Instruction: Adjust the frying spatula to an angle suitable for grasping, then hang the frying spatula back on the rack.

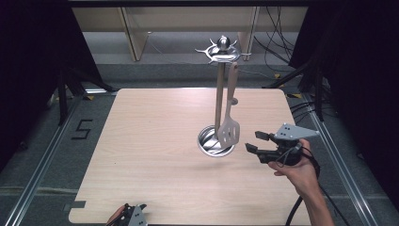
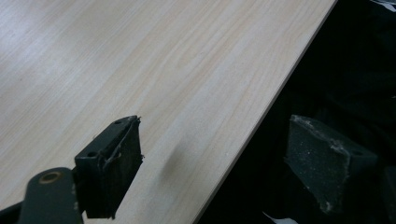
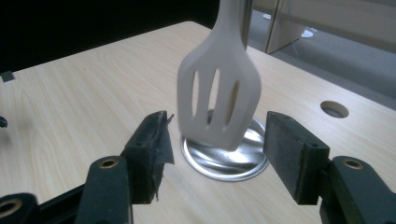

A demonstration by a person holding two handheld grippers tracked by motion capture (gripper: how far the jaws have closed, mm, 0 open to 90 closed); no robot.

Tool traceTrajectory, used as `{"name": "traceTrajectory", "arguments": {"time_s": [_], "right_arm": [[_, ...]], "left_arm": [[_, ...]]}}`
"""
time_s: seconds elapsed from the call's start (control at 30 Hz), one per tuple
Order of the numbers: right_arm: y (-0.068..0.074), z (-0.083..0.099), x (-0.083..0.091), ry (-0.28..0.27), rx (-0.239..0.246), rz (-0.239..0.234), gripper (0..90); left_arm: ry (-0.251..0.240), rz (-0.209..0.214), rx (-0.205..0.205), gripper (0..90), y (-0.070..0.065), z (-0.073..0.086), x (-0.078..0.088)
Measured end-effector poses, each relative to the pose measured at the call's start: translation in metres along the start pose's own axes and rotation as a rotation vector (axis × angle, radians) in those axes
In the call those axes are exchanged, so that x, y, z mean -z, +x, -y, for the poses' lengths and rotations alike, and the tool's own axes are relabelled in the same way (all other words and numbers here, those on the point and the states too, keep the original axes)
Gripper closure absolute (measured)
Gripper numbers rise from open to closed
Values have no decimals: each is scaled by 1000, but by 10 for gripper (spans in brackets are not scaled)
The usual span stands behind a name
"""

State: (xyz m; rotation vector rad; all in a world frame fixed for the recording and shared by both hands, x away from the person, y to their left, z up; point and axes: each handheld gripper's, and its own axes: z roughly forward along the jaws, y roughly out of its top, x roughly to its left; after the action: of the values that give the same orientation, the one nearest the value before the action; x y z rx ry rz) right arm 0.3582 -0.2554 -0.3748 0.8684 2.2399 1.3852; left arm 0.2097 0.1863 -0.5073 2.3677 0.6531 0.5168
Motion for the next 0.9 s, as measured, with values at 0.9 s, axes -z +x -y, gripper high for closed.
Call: {"name": "traceTrajectory", "arguments": {"time_s": [0.9], "right_arm": [[8,43,-4,113,-22,4,375]], "left_arm": [[0,6,-10,177,2,-1,3]]}}
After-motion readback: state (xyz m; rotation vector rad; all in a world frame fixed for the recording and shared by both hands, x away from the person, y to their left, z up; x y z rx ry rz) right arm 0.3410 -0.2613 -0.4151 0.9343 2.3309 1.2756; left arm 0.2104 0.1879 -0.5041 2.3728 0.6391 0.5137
